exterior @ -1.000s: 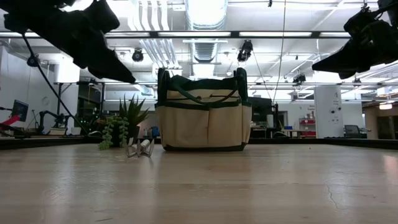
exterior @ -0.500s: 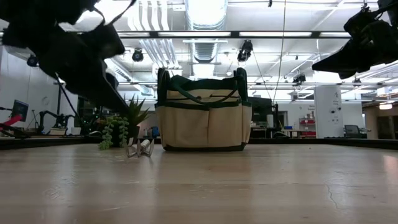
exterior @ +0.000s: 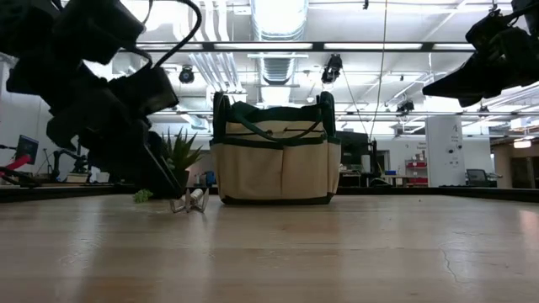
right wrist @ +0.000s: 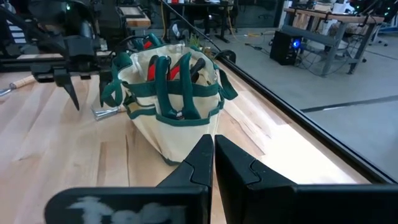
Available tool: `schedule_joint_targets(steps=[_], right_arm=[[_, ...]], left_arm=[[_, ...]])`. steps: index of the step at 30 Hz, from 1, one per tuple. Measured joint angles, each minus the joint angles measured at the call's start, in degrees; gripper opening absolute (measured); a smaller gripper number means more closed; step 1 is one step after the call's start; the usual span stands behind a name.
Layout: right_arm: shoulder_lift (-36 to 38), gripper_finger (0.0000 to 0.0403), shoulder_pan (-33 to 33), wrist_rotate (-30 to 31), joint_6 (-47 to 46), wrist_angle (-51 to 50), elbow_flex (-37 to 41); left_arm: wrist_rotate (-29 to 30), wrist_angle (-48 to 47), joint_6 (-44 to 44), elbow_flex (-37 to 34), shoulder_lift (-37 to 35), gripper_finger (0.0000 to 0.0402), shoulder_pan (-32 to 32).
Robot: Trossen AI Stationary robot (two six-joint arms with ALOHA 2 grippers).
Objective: Pick & Place Garden tools in Gardening bag
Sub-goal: Put the brown hand rake into the white gardening bag
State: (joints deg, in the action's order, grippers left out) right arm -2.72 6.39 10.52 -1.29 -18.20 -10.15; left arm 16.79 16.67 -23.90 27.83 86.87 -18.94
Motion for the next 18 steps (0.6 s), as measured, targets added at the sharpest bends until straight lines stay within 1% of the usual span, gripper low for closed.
schedule_joint_targets(steps=[4,8,12,18], right_arm=[[0.0,0.0008,0.0,0.0,0.0,0.0,0.0],[0.0,0.0008,0.0,0.0,0.1,0.0,0.0],[0.0,0.0008,0.0,0.0,0.0,0.0,0.0],[0.0,0.0008,0.0,0.0,0.2,0.0,0.0]], left_arm=[[1.3,0.4,-0.6,0.0,1.4,0.0216,0.0],[1.9,0.4,-1.2,0.0,2.7,0.0196,0.0],[3.0,0.6,-1.2,0.0,3.1,0.0153,0.0],[2.8,0.9,-1.2,0.0,3.1,0.0080,0.0]])
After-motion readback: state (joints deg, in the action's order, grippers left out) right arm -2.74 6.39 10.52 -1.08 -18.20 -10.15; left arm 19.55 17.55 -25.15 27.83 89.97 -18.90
